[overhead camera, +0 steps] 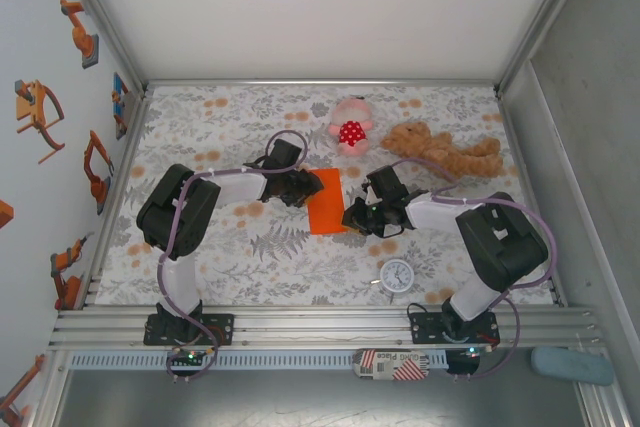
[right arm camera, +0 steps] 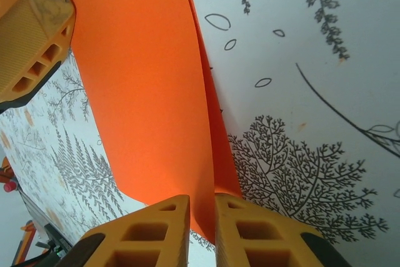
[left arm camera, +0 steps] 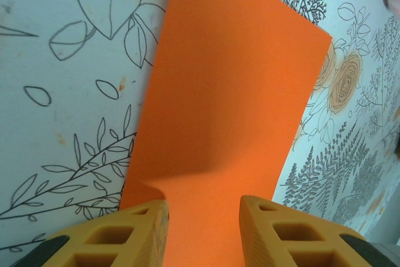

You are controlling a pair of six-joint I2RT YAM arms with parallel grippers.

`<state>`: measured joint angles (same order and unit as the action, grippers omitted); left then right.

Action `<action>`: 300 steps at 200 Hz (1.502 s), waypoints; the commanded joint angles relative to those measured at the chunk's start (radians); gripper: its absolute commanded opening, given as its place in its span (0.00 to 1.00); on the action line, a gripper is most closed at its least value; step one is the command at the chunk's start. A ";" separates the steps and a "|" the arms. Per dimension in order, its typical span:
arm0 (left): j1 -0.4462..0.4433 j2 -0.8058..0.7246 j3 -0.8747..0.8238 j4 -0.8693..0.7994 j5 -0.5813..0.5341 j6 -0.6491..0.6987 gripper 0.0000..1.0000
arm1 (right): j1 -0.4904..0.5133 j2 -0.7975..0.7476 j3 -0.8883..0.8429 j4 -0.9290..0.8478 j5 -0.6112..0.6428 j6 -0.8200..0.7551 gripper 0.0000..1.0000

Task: Fold a paper plane with a square sheet of paper (pick it up from the middle)
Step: Fold the triangle a second time at the center of the table.

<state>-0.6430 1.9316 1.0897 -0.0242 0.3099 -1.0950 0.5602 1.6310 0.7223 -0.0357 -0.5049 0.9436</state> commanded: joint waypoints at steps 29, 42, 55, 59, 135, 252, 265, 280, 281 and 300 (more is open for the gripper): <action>-0.007 0.026 -0.050 -0.130 -0.023 0.017 0.37 | 0.007 -0.003 0.027 -0.007 0.023 0.016 0.06; -0.007 0.026 -0.043 -0.125 -0.015 0.032 0.37 | 0.007 -0.003 0.031 -0.013 0.026 0.017 0.01; -0.007 0.018 -0.031 -0.115 -0.001 0.054 0.37 | 0.007 -0.013 0.030 -0.027 0.037 0.015 0.00; -0.007 0.012 -0.026 -0.113 0.003 0.061 0.37 | 0.006 -0.018 0.029 -0.034 0.039 0.014 0.00; 0.003 -0.026 0.081 -0.128 -0.021 0.204 0.36 | 0.001 -0.101 0.000 -0.091 0.067 -0.003 0.00; 0.007 0.084 0.098 -0.124 0.021 0.212 0.22 | 0.017 -0.007 0.083 0.069 -0.061 -0.034 0.00; 0.007 0.086 0.103 -0.129 0.019 0.214 0.20 | 0.019 0.030 0.111 0.078 -0.064 -0.035 0.00; 0.006 0.087 0.107 -0.136 0.017 0.218 0.19 | 0.025 0.069 0.137 0.089 -0.063 -0.032 0.00; 0.007 0.086 0.107 -0.136 0.017 0.218 0.19 | 0.025 0.071 0.138 0.090 -0.063 -0.031 0.00; 0.006 0.086 0.108 -0.140 0.014 0.218 0.17 | 0.030 0.107 0.163 0.114 -0.058 -0.023 0.00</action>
<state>-0.6353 1.9884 1.1839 -0.1104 0.3309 -0.9039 0.5781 1.6993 0.8425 0.0353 -0.5541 0.9276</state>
